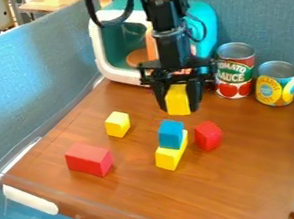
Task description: Put the yellow cube on top of the blue cube
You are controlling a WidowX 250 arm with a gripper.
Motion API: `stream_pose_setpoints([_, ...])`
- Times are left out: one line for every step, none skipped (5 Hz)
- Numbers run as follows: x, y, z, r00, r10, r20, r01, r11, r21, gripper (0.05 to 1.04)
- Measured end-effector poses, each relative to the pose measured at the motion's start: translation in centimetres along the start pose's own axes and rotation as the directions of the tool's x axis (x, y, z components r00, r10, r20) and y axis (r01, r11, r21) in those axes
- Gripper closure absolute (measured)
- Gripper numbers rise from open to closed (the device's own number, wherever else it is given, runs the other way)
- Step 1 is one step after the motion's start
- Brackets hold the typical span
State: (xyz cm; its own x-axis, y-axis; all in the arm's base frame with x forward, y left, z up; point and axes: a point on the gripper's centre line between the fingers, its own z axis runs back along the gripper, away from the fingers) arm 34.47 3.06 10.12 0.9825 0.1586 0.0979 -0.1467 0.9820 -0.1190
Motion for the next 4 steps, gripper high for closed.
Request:
stream_pose_setpoints([0.72,1.82,-1.04,0.997,0.036,-0.063,-0.034,0.999,0.036,0.484])
stream_pose_setpoints([0.61,2.27,-1.21,0.994,0.029,-0.108,-0.023,0.998,0.056,0.484])
stream_pose_setpoints([0.26,2.28,-1.36,0.987,-0.005,-0.158,0.015,0.998,0.063,0.484])
stream_pose_setpoints([0.09,1.92,-1.77,0.987,-0.029,-0.158,0.037,0.998,0.052,0.484])
